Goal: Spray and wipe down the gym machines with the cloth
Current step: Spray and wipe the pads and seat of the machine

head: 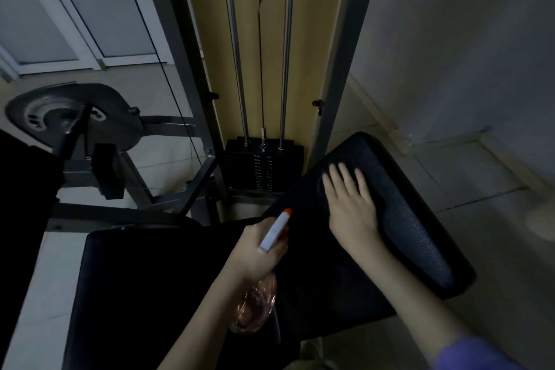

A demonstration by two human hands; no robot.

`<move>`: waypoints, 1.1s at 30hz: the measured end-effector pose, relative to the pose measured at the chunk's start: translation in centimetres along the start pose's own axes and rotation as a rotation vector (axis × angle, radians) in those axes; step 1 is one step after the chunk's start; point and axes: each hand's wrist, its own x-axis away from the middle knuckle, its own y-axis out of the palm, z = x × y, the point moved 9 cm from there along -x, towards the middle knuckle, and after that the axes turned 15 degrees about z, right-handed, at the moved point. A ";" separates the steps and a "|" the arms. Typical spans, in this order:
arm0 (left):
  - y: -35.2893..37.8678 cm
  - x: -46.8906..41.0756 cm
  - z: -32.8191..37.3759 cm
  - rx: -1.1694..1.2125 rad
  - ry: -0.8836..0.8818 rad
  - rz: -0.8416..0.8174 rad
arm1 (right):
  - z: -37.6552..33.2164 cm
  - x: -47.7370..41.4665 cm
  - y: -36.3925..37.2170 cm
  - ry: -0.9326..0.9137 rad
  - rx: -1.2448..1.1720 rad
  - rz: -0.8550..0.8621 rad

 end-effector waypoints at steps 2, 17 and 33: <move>-0.3 0.1 -0.2 0.025 -0.016 0.004 | 1.3 1.3 -0.9 0.051 -0.016 0.086; -2.3 0.0 -2.8 0.024 -0.060 -0.017 | -1.1 -1.1 0.4 -0.030 -0.027 -0.037; 2.0 0.5 -5.1 0.030 -0.262 -0.198 | 1.9 0.2 -1.7 0.044 -0.037 0.087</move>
